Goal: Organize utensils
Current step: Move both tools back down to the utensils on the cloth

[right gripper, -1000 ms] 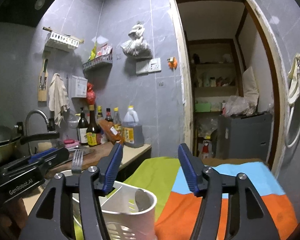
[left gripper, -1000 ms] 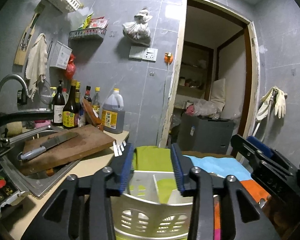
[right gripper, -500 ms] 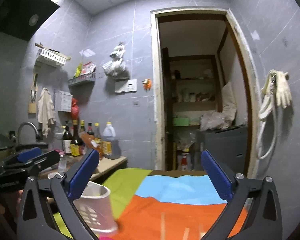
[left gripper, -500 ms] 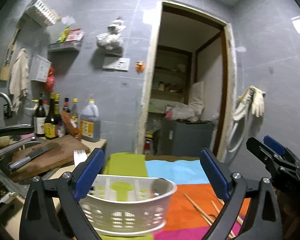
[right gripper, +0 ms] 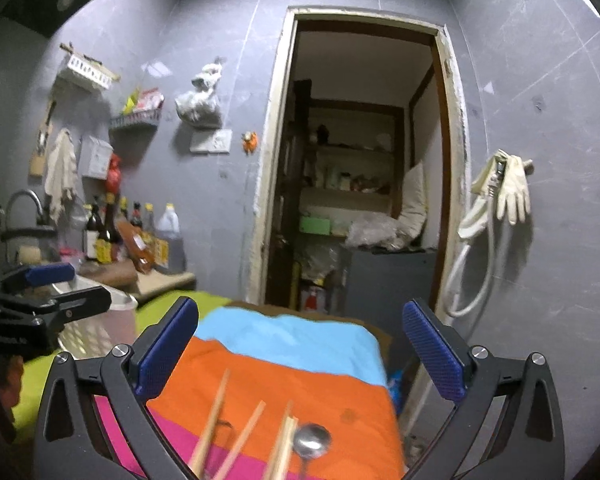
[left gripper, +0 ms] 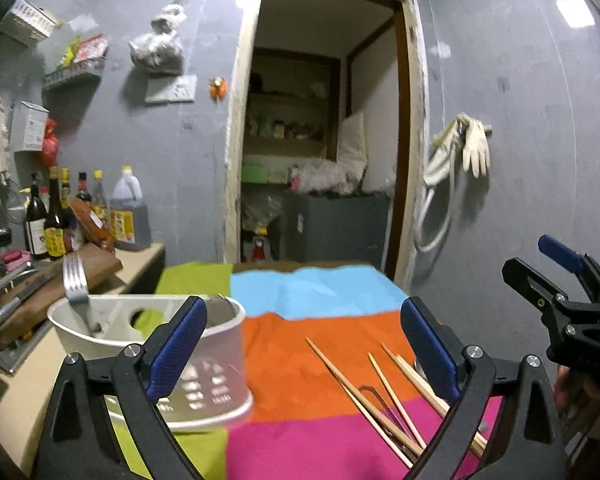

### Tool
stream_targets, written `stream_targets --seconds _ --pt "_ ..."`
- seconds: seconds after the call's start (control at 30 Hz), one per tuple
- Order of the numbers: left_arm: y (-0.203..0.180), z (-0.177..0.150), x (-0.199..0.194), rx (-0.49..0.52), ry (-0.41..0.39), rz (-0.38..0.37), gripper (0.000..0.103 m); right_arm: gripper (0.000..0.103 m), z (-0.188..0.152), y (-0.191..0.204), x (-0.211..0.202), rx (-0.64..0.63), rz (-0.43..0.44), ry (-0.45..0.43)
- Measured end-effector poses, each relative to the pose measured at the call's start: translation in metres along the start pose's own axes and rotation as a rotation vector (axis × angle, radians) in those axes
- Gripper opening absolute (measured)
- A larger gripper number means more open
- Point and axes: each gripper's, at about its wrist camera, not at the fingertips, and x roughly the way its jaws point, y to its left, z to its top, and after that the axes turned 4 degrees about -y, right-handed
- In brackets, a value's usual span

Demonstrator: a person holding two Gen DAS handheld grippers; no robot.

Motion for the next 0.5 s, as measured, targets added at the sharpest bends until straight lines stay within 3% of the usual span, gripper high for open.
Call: stream_targets --seconds 0.33,0.5 --pt "-0.029 -0.033 0.041 0.064 0.196 -0.033 0.095 0.103 -0.041 -0.030 0.022 -0.018 -0.039 0.232" --pt "-0.032 -0.048 0.059 0.058 0.279 -0.059 0.095 0.097 -0.058 -0.038 0.034 -0.029 -0.038 0.347"
